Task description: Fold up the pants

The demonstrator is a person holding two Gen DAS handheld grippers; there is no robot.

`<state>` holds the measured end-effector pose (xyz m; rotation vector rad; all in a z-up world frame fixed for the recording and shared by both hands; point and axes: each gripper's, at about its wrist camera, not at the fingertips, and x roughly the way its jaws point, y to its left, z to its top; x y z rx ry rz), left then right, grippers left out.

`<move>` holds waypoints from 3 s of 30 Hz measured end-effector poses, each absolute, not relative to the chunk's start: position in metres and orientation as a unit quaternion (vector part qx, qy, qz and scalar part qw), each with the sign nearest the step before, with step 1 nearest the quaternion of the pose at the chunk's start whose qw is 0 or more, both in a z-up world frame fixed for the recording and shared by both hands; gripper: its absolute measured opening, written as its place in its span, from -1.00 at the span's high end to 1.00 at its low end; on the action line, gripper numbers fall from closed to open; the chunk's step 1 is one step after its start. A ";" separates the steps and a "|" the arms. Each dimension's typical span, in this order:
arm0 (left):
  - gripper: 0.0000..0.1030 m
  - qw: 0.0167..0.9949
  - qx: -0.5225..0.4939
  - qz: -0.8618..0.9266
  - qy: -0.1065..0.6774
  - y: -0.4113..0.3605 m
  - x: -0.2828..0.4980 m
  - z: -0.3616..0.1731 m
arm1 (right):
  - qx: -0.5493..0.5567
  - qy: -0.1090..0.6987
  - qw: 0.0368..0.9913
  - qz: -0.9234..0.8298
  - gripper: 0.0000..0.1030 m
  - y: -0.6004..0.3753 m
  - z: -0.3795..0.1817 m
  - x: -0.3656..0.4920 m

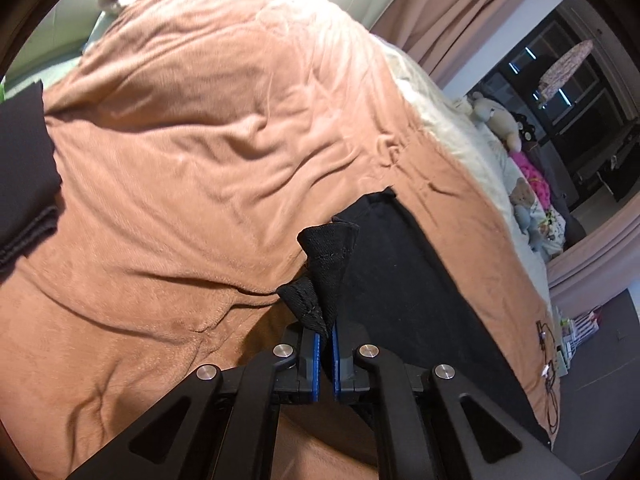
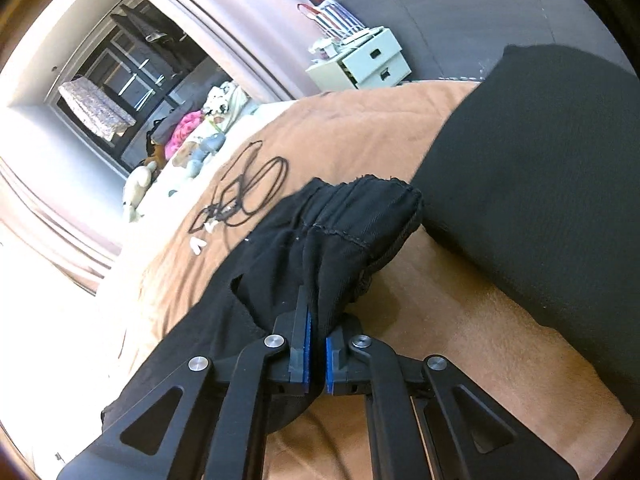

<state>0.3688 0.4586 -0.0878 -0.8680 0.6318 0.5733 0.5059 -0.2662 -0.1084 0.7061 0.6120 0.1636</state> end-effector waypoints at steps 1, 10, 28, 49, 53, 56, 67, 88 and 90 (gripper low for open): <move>0.91 0.821 -0.408 0.269 0.295 0.458 0.367 -0.084 | 0.340 0.295 0.889 0.080 0.97 -0.266 -0.107 0.504; 0.91 0.828 -0.402 0.269 0.285 0.455 0.310 -0.052 | 0.334 0.307 0.887 0.089 0.98 -0.279 -0.097 0.480; 0.91 0.816 -0.422 0.276 0.282 0.441 0.162 -0.038 | 0.330 0.321 0.879 0.124 0.98 -0.316 -0.097 0.413; 0.91 0.759 -0.467 0.312 0.329 0.435 0.095 -0.128 | 0.312 0.379 0.867 0.082 0.98 -0.315 -0.130 0.401; 0.59 0.741 -0.457 0.319 0.375 0.434 0.092 -0.144 | 0.307 0.419 0.852 0.068 0.75 -0.315 -0.144 0.399; -0.02 0.744 -0.422 0.339 0.392 0.430 0.085 -0.133 | 0.274 0.406 0.870 0.056 0.23 -0.317 -0.129 0.389; -0.32 0.781 -0.385 0.346 0.349 0.440 0.102 -0.090 | 0.191 0.350 0.916 0.043 -0.26 -0.298 -0.071 0.366; -0.32 0.823 -0.358 0.230 0.375 0.363 0.270 -0.076 | 0.025 0.346 0.912 0.217 -0.26 -0.173 -0.053 0.451; -0.32 0.821 -0.363 0.222 0.381 0.353 0.284 -0.077 | 0.006 0.344 0.908 0.237 -0.26 -0.153 -0.052 0.457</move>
